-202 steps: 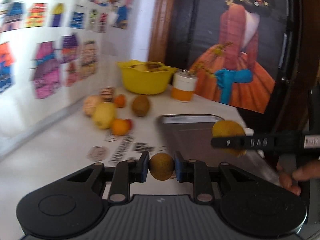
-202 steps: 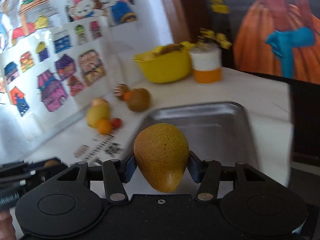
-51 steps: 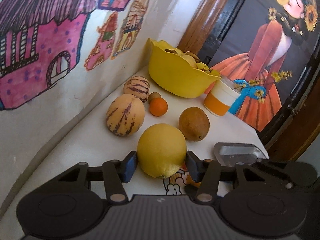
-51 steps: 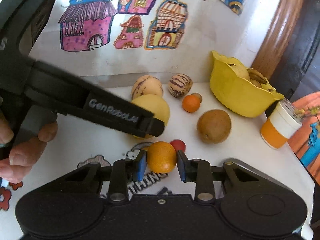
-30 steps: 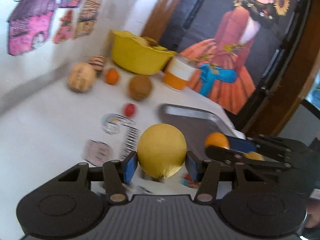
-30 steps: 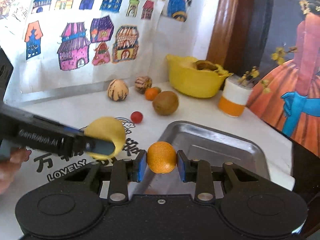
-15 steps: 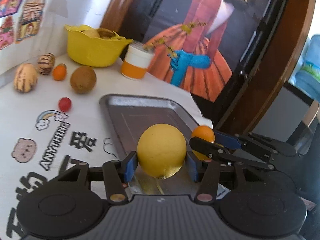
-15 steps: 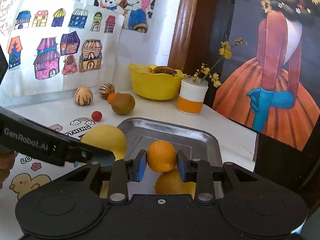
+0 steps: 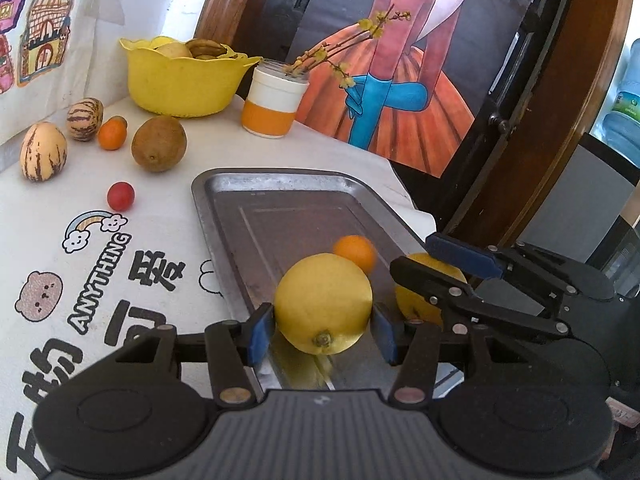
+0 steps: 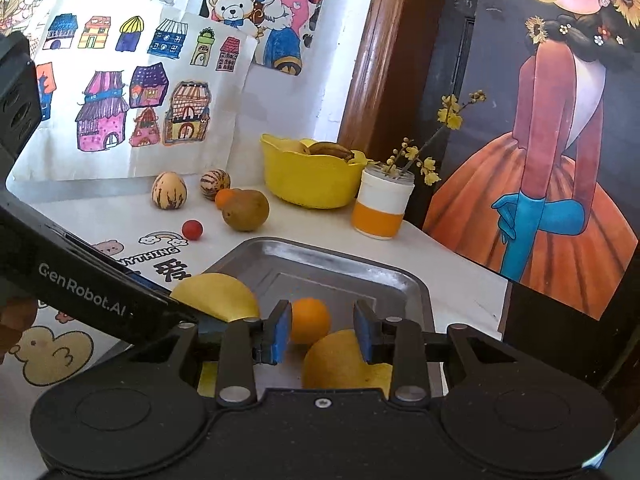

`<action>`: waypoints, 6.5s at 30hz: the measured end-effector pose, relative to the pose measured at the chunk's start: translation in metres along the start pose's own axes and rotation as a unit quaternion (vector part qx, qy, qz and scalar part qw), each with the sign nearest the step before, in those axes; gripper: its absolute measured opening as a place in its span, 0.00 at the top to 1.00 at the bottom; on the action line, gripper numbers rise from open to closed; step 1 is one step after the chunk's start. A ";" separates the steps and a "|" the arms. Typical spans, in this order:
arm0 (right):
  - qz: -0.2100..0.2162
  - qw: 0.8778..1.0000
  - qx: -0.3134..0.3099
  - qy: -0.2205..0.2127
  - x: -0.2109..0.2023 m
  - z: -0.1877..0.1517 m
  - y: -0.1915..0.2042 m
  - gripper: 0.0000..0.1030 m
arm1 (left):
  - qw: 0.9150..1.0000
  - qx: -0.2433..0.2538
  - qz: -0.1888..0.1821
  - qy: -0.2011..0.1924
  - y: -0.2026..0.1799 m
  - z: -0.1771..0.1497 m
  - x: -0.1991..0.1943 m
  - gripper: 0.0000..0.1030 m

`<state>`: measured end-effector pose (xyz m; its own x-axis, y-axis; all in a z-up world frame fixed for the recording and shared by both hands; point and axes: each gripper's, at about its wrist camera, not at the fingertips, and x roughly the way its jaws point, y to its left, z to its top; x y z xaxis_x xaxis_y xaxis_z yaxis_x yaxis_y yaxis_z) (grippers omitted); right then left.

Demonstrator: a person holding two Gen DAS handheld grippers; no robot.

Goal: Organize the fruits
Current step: 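Carry the lemon with the left tool onto the tray while the right tool releases the mandarin there, then raise both open tools from the tray and move toward the remaining fruits, then grasp the red cherry tomato with the left tool while the right tool grasps the brown kiwi, then carry the tomato with the left tool onto the tray while the right tool releases the kiwi there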

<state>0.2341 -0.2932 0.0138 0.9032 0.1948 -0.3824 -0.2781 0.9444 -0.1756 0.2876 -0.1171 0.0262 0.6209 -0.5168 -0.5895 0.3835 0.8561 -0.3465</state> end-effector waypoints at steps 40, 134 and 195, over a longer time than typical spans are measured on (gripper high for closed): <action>0.053 0.990 0.128 -0.013 -0.189 0.287 -0.014 0.00 | 0.968 0.003 0.137 -0.212 -0.008 0.128 -0.269 0.01; 0.227 0.941 0.159 0.196 0.237 0.117 0.011 0.41 | 0.998 0.030 0.051 -0.028 0.120 0.056 0.020 0.77; 0.198 0.959 0.144 0.143 0.146 0.118 -0.064 0.43 | 0.998 0.040 0.052 -0.004 0.096 0.050 0.030 0.75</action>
<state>0.4220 -0.2939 0.0768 0.6072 0.5116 -0.6080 -0.4424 0.8532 0.2762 0.3773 -0.0511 0.0122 0.6650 -0.4259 -0.6135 0.3708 0.9014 -0.2238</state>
